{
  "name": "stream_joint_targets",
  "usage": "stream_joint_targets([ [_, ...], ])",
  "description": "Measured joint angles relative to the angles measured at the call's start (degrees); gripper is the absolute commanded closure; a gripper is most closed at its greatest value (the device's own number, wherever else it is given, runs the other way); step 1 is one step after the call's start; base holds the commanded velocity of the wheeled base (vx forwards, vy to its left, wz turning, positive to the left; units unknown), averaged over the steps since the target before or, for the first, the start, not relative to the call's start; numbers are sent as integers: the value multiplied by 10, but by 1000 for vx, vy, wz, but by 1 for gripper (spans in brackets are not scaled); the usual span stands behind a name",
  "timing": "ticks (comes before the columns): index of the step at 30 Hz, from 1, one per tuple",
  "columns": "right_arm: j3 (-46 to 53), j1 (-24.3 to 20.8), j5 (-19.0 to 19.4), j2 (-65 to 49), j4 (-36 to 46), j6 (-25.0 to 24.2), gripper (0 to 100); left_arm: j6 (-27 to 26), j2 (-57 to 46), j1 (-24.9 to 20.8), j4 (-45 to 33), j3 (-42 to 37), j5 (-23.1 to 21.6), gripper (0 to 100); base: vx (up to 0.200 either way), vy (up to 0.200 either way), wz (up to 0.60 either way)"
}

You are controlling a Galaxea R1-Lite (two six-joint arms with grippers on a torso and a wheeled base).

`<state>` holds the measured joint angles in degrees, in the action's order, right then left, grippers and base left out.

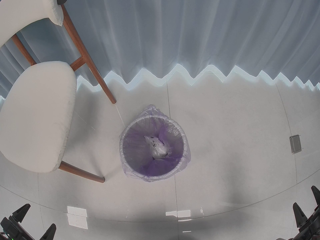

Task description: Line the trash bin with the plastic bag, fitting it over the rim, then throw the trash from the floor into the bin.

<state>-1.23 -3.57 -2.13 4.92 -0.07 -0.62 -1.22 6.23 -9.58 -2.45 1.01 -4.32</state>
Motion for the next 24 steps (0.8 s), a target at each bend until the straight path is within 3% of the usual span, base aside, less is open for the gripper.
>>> stream_joint_targets([
  [4, 2, 8, 2, -3, 2, -2, 0, 0, 0, 0, 0, 0, 0, 0, 0, 0, 0],
  [11, 2, 68, 4, 0, 1, -6, 0, 0, 0, 0, 0, 0, 0, 0, 0, 0, 0],
  [18, 2, 46, 22, -23, 1, 2, 0, 0, 0, 0, 0, 0, 0, 0, 0, 0, 0],
  [24, 2, 36, 4, -37, 0, -13, 0, 0, 0, 0, 0, 0, 0, 0, 0, 0, 0],
])
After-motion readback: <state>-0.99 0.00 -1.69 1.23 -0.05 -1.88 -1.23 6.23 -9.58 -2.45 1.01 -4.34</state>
